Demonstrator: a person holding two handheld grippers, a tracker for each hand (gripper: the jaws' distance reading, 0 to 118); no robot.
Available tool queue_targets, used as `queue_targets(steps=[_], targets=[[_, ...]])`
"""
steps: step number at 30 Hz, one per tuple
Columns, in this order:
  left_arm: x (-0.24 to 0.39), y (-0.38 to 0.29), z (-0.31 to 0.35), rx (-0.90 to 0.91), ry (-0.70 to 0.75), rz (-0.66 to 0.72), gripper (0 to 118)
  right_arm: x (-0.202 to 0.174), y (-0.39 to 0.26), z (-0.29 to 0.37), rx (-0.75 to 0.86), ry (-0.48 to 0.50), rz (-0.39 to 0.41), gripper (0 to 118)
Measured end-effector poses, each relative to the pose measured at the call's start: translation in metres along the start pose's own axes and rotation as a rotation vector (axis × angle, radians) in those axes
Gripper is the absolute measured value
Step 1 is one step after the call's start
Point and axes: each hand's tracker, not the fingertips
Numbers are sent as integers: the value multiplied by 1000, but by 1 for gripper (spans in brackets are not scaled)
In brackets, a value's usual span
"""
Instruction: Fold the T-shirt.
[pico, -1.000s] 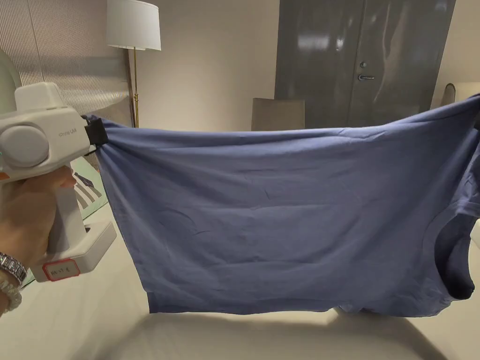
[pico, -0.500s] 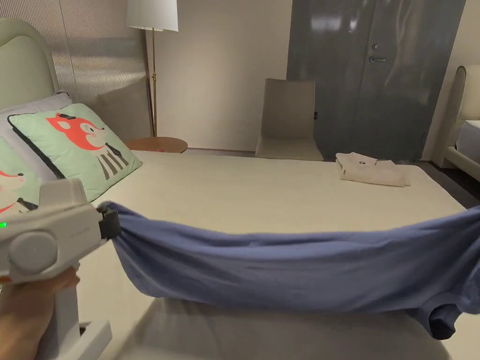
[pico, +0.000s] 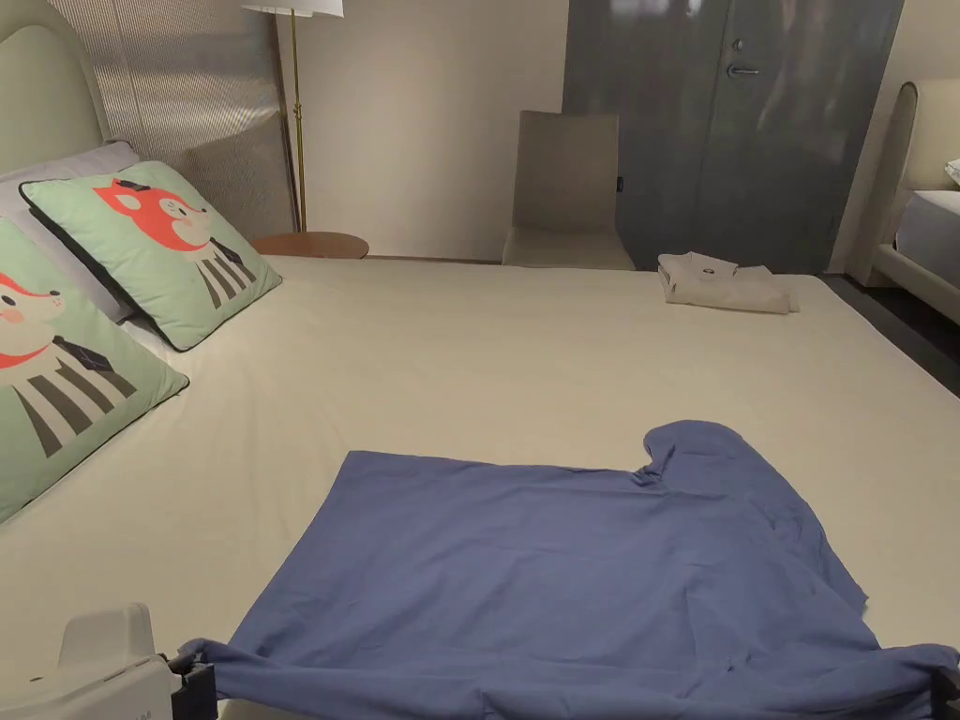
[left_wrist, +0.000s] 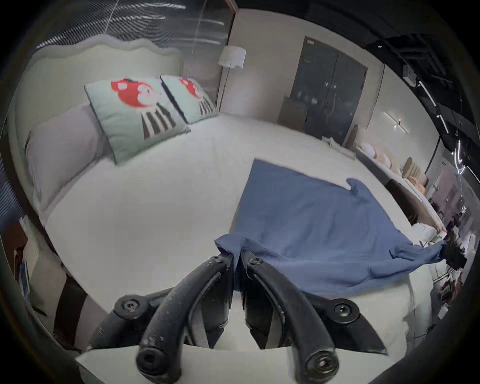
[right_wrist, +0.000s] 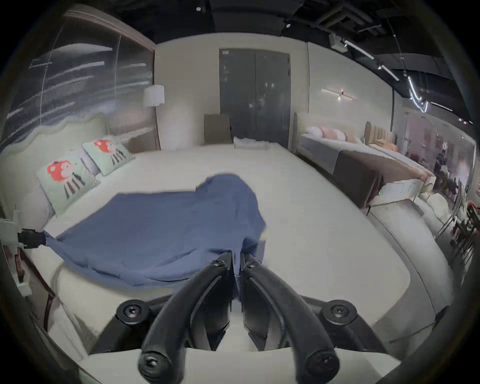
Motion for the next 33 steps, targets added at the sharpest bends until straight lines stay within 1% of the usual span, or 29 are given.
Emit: queue_targets(steps=[4,8,11,16,17,18,19,20,21,23,24,25,26,29,30,31,32,33], targets=[[-10,-20,-14,-72,13,-7,2,3,-34,-10,-94,-33,19,5],[-18,-31,-26,-128,21,6,2,11,-58,-26,-178,-60,17,5],[-21,-35,-31,-138,20,12,2,16,-70,-36,-216,-71,17,5],[-23,-40,-37,-160,39,-23,2,16,-80,-43,-244,-82,19,6],[-23,-41,-36,-158,37,-26,5,17,-81,-43,-247,-83,14,6],[-23,-41,-35,-155,34,-30,23,16,-81,-43,-244,-85,12,6],[-23,-41,-34,-147,36,-31,46,16,-81,-43,-241,-89,11,13],[-21,-41,-31,-134,53,-42,69,15,-80,-42,-233,-99,6,28],[-22,-39,-28,-113,70,-60,92,15,-78,-39,-224,-106,1,63],[-21,-35,-16,-41,55,-58,99,15,-74,-31,-166,-133,-7,78],[-18,-31,-7,11,51,-55,102,15,-71,-27,-114,-125,-13,86],[-16,-28,1,60,52,-60,105,15,-67,-21,-65,-123,-20,102],[-11,-22,10,117,54,-70,105,13,-61,-12,11,-129,-24,107],[2,-5,29,247,42,-100,105,1,-42,6,154,-173,11,106],[8,0,36,279,38,-112,101,-3,-35,12,198,-183,10,105],[12,3,39,308,31,-121,94,-5,-30,17,232,-181,4,102],[18,8,43,335,21,-132,78,-8,-25,19,267,-165,-13,91],[22,10,46,340,18,-138,41,-11,-20,22,297,-160,-29,66]])
